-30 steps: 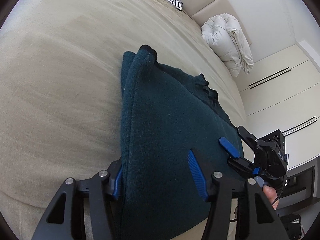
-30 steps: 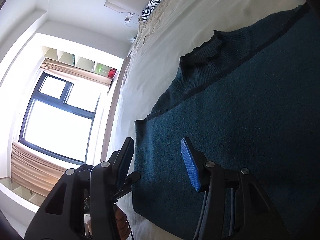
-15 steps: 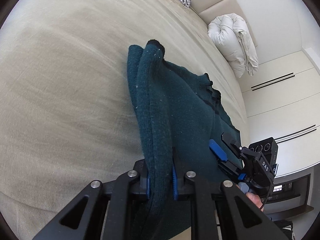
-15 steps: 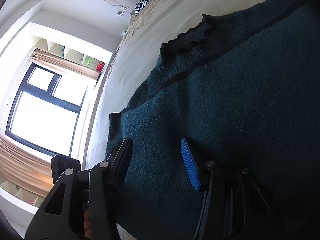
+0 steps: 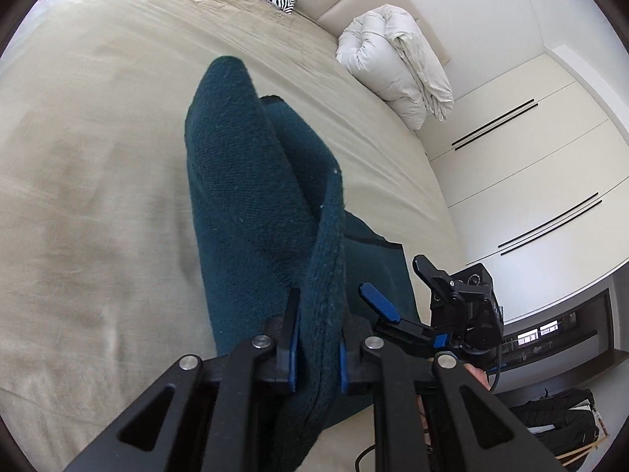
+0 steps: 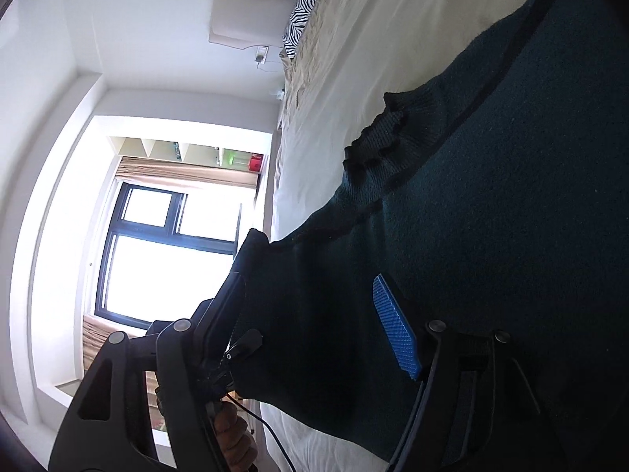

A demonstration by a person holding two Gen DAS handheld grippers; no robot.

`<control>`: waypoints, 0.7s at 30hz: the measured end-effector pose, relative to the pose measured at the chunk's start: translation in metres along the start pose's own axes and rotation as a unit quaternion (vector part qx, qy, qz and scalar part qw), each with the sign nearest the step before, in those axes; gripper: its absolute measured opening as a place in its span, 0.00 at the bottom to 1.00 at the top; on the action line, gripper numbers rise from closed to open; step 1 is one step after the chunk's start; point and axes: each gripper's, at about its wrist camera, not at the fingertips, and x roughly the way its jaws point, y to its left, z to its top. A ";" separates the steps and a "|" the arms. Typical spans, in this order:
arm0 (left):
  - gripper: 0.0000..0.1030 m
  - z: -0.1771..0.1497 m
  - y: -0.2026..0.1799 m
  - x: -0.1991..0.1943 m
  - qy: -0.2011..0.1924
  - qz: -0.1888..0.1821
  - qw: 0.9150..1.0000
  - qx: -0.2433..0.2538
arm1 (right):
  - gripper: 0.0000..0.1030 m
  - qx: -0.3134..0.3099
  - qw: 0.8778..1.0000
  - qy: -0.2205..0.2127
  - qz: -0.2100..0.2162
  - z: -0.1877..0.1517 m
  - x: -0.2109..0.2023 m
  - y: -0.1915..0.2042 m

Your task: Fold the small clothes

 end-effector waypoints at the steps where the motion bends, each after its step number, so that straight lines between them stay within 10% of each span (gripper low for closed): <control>1: 0.16 0.000 -0.011 0.009 0.006 -0.006 1.000 0.007 | 0.66 0.008 1.000 -0.002 0.005 0.004 -0.008 -0.004; 13: 0.21 -0.030 -0.080 0.136 0.085 -0.058 0.994 0.046 | 0.69 0.070 0.995 -0.037 0.053 0.042 -0.072 -0.049; 21: 0.56 -0.045 -0.080 0.066 0.031 -0.047 0.994 0.096 | 0.69 0.046 0.999 -0.007 -0.001 0.050 -0.075 -0.042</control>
